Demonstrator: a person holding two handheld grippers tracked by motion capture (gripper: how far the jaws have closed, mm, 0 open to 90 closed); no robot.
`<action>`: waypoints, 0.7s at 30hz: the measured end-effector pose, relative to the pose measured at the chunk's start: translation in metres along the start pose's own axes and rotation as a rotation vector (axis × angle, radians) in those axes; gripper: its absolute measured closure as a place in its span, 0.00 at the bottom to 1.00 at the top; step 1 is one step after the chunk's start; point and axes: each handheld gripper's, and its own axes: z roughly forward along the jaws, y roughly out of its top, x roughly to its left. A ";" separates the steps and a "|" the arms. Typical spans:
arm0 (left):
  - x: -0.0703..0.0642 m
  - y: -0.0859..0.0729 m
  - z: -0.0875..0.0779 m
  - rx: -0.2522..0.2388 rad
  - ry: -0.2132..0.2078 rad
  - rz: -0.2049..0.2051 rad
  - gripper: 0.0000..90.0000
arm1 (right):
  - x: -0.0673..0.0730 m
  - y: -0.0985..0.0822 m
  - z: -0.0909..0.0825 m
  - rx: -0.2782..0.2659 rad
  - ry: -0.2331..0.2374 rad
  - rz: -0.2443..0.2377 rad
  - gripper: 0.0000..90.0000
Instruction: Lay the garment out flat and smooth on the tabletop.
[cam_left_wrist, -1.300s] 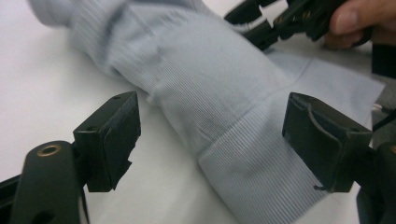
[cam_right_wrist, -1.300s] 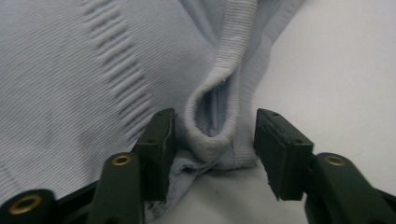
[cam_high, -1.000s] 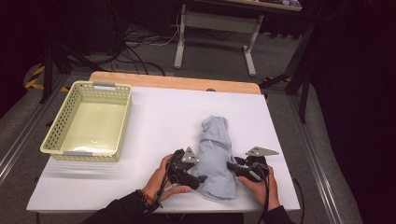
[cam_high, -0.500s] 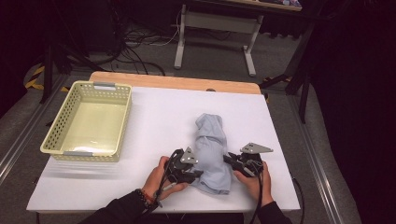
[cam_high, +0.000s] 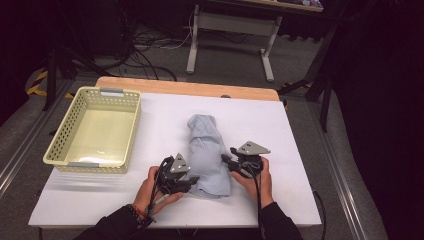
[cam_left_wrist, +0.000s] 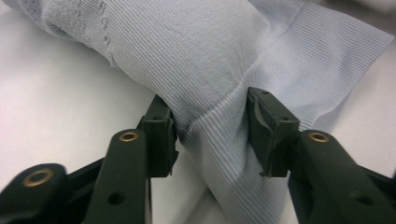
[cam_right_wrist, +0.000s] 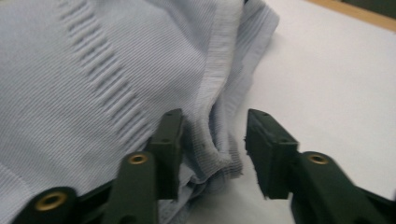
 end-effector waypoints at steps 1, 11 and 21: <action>-0.002 -0.001 -0.001 -0.006 0.008 0.005 0.58 | -0.001 0.000 -0.005 -0.012 -0.006 0.004 0.58; -0.023 -0.012 -0.012 0.003 0.052 0.098 0.65 | 0.015 -0.008 -0.057 -0.088 0.089 -0.095 1.00; -0.034 -0.018 -0.013 0.019 0.025 0.092 0.75 | 0.046 -0.036 -0.044 0.071 0.169 -0.188 1.00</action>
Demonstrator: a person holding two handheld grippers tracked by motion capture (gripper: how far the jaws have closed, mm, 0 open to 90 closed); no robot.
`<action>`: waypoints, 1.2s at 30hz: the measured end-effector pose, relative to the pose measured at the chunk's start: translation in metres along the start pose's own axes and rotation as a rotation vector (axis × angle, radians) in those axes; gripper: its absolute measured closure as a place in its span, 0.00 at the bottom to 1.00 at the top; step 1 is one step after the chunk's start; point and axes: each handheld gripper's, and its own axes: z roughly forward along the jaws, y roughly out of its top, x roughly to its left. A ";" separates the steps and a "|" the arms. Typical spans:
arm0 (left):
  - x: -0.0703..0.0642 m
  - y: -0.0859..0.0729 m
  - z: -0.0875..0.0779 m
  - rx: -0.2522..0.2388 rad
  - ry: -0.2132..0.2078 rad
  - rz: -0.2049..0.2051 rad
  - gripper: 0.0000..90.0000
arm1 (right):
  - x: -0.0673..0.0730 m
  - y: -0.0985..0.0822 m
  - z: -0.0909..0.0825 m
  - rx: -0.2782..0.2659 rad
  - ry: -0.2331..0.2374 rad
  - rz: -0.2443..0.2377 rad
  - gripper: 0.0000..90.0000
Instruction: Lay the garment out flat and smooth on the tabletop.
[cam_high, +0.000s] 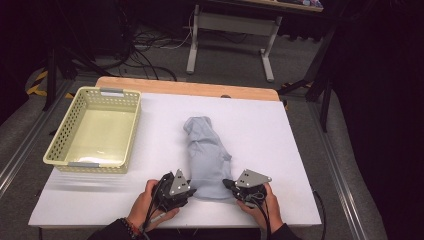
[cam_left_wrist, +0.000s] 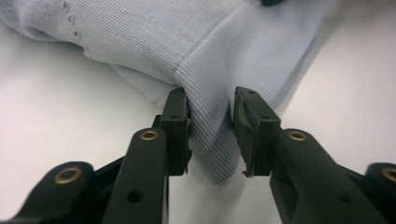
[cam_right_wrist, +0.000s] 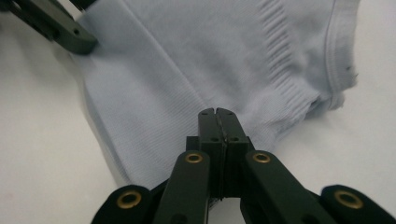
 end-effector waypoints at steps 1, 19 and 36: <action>-0.002 0.000 0.000 0.000 0.000 0.005 0.76 | -0.001 -0.002 0.000 0.005 0.005 0.004 1.00; 0.071 0.068 -0.011 -0.102 0.126 0.003 0.86 | 0.008 -0.011 -0.004 0.014 -0.036 0.000 1.00; 0.152 0.068 0.088 0.095 0.190 -0.150 0.82 | 0.012 -0.009 -0.003 0.028 -0.054 -0.027 1.00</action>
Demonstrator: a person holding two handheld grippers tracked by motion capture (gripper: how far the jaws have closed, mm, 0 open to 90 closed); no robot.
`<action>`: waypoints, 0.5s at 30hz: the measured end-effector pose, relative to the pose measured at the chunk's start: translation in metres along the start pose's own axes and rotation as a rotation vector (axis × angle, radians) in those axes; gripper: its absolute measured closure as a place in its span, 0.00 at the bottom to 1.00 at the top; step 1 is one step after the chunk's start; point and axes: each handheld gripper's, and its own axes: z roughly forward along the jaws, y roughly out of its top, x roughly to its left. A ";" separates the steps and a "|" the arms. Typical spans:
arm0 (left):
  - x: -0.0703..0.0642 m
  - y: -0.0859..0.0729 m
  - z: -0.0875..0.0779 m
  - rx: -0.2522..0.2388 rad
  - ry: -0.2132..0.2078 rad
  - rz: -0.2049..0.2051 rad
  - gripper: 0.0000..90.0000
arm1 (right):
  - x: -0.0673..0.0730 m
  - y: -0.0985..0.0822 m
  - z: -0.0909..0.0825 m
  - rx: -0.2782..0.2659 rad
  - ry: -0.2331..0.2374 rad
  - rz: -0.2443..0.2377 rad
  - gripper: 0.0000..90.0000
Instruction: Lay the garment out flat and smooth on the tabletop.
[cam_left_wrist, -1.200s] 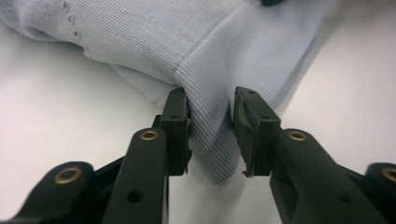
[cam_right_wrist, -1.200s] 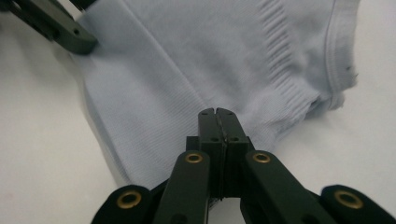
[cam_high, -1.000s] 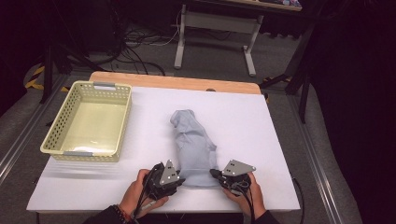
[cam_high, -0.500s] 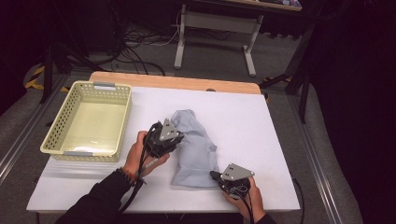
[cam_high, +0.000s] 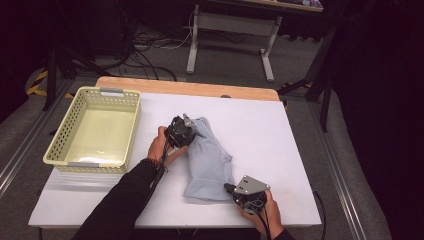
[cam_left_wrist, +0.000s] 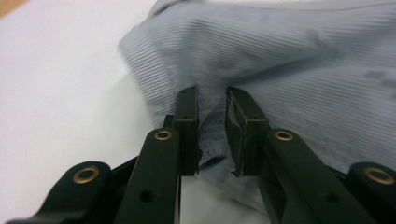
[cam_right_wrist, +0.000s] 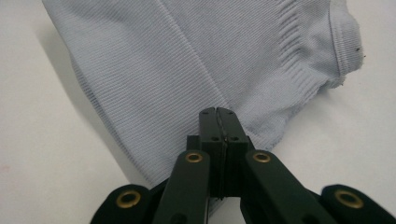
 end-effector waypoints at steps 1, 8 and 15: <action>0.002 0.001 0.001 -0.004 -0.013 -0.010 0.82 | 0.000 0.000 0.000 0.000 0.001 0.001 1.00; 0.011 0.016 0.009 -0.004 0.037 -0.023 0.78 | -0.001 0.000 0.001 -0.003 0.010 0.001 1.00; 0.013 0.029 0.013 -0.021 0.030 -0.031 0.77 | -0.001 0.001 0.001 -0.003 0.011 -0.008 1.00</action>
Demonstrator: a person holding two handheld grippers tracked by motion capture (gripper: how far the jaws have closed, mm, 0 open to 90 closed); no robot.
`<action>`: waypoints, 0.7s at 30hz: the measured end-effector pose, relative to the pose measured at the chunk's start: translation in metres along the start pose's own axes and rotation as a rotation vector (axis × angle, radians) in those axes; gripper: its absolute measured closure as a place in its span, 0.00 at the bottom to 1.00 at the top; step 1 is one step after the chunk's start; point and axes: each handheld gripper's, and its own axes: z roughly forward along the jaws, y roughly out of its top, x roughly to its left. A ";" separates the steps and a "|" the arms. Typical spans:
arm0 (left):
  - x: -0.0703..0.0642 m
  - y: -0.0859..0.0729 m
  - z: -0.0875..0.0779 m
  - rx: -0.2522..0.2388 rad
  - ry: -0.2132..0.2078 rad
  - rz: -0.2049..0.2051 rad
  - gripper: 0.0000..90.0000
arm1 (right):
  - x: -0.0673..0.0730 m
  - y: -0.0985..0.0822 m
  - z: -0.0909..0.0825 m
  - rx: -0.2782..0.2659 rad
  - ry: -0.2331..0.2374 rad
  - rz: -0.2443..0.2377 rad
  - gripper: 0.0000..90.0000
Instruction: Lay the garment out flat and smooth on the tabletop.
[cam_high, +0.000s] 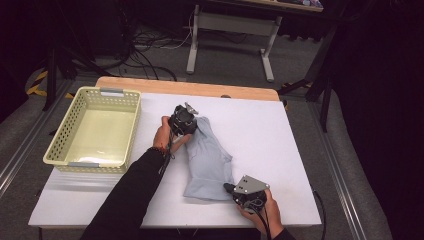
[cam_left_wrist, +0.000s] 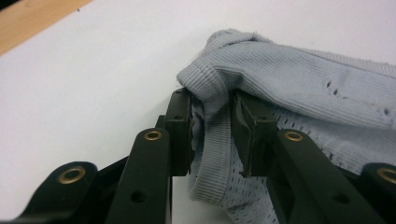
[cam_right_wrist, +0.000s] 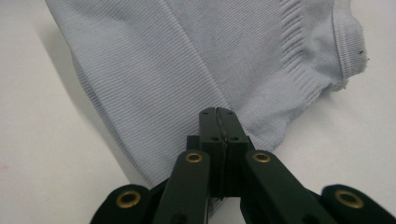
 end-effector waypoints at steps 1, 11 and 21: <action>0.000 0.001 -0.002 -0.005 0.003 0.006 0.77 | 0.000 0.000 0.000 -0.002 0.001 0.000 1.00; 0.004 0.014 -0.054 -0.149 -0.048 -0.010 0.86 | 0.000 0.001 0.000 0.003 0.003 0.002 1.00; -0.043 -0.003 -0.017 -0.045 -0.185 0.124 0.95 | 0.000 0.001 0.000 0.004 -0.002 0.003 1.00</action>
